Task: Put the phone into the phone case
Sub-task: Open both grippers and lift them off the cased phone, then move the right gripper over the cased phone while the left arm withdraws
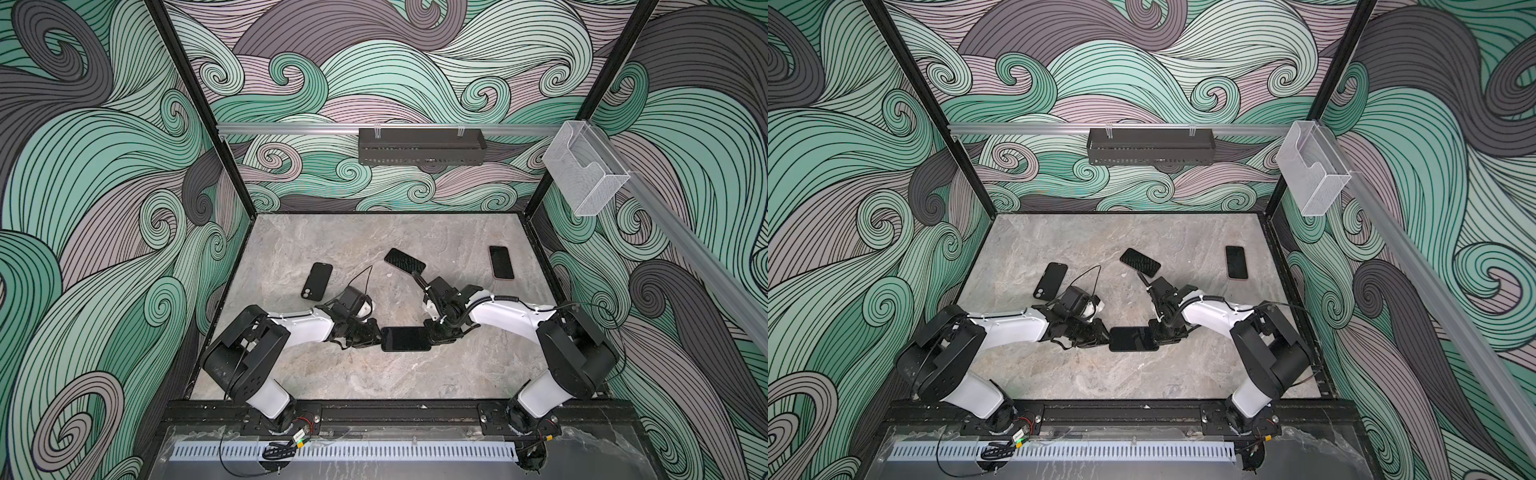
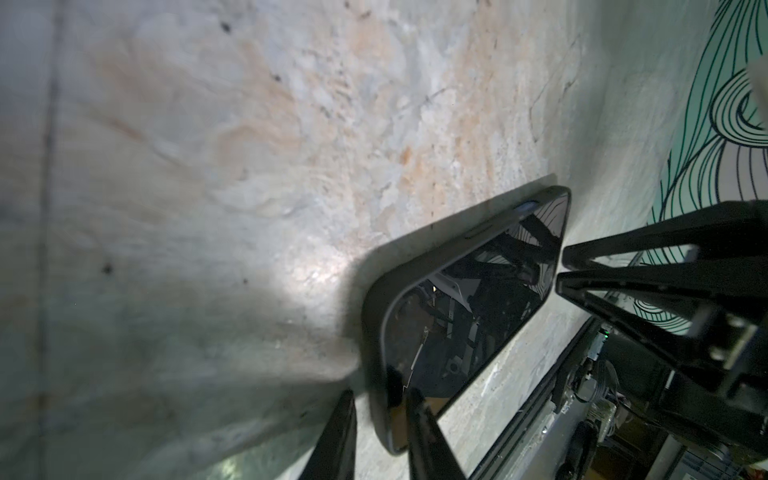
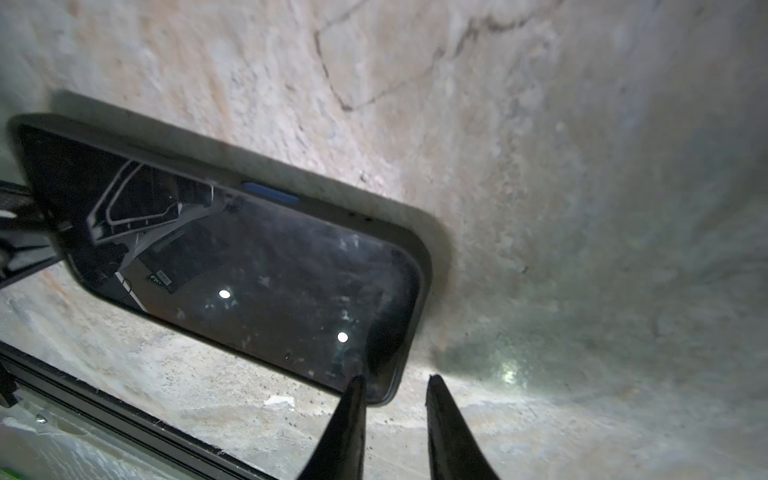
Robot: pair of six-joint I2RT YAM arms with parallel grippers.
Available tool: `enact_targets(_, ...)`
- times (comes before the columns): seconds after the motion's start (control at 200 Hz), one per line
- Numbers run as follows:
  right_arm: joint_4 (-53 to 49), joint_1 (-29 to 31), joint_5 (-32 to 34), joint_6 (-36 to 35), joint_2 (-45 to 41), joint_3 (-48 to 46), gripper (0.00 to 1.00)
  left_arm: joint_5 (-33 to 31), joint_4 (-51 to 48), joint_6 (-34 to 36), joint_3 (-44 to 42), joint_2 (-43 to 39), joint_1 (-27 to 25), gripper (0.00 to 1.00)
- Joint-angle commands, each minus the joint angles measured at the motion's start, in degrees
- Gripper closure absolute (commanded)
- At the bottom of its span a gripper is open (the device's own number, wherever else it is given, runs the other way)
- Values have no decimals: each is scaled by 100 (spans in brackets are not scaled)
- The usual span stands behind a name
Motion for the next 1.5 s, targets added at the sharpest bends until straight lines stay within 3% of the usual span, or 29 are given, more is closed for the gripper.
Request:
enact_targets(0.0, -165, -181, 53, -393, -117, 257, 71, -591, -522, 5, -35, -134, 41, 74)
enact_targets(0.32, -166, -416, -232, -757, 449, 731, 71, -910, -676, -94, 6, -574, 122, 66)
enact_targets(0.48, -173, -408, -283, -1055, 741, 806, 71, -1379, -1093, -203, -9, -1043, 165, 62)
enact_targets(0.52, -168, -363, -338, -1273, 727, 820, 67, -1586, -1269, -233, -23, -1198, 167, 57)
enact_targets(0.63, -175, -127, -279, -1899, 527, 886, 35, -2154, -1874, -354, -10, -1653, 199, 36)
enact_targets(0.71, -176, 73, -106, -2375, 322, 951, 19, -2535, -2340, -414, 31, -1968, 243, 23)
enact_targets(0.77, -160, 164, 1, -2672, 200, 1007, 15, -2802, -2642, -493, 37, -2217, 267, 17)
enact_targets(0.941, -5, 328, -61, -3821, 51, 1049, 11, -3767, -3360, -860, 8, -2922, 301, 14)
enact_targets(0.976, 2, 360, -56, -4058, 73, 1057, 9, -3972, -3509, -952, -11, -3072, 307, 11)
enact_targets(1.011, -3, 409, -31, -4294, 101, 1057, 8, -4125, -3628, -997, -21, -3226, 316, 2)
enact_targets(1.106, -54, 506, 32, -4708, 206, 1104, 1, -4431, -3919, -1103, -61, -3647, 334, 1)
enact_targets(1.281, -282, 626, 186, -4955, 536, 1399, 1, -4726, -4262, -1239, -162, -4282, 386, 1)
enact_targets(1.496, -2, 928, 101, -5818, 633, 1098, 1, -4798, -4450, -1317, -256, -4675, 474, 1)
